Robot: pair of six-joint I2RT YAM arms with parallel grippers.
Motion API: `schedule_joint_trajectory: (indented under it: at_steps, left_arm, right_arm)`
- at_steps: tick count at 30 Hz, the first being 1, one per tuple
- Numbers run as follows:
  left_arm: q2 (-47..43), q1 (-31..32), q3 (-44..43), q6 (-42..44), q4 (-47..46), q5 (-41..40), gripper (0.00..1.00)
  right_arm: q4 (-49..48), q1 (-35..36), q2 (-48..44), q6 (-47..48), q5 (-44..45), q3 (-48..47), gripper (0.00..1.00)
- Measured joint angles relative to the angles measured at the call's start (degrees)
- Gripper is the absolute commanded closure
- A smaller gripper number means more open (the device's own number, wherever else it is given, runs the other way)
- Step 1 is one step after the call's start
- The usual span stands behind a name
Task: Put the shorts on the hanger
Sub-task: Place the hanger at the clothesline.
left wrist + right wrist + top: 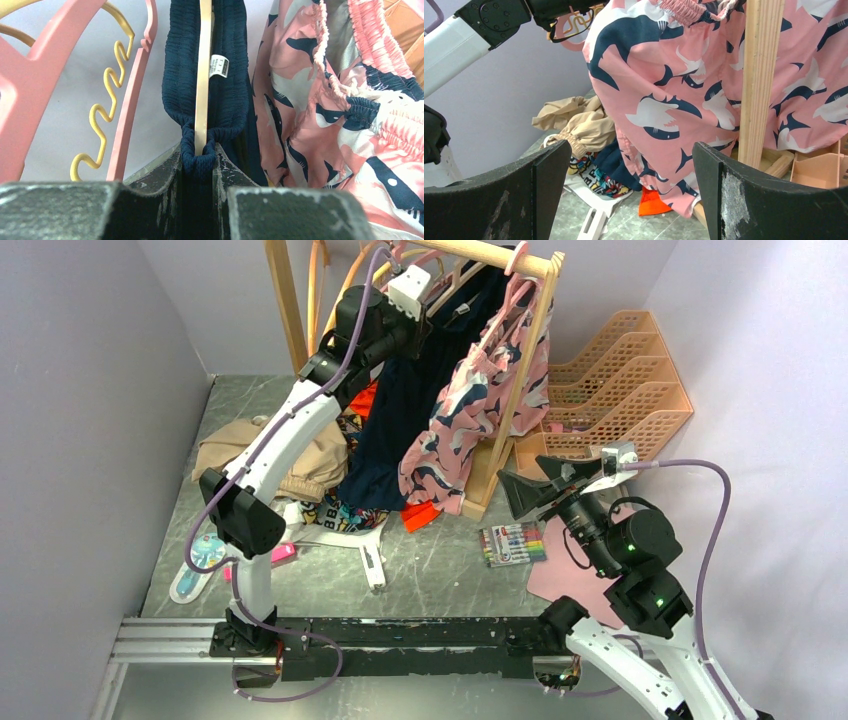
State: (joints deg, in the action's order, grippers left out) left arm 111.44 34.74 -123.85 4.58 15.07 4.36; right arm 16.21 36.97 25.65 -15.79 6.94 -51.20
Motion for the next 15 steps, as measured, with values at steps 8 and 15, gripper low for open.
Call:
schedule_joint_trajectory:
  at_steps: [8, 15]
  left_arm:
    - [0.0, 0.2, 0.0, 1.4, -0.5, 0.0, 0.93]
    - [0.1, 0.2, -0.4, 1.7, -1.0, 0.1, 0.93]
  right_arm:
    - [0.0, 0.0, 0.5, -0.8, 0.0, 0.1, 0.04]
    - [0.0, 0.0, 0.9, -1.7, 0.0, 0.3, 0.04]
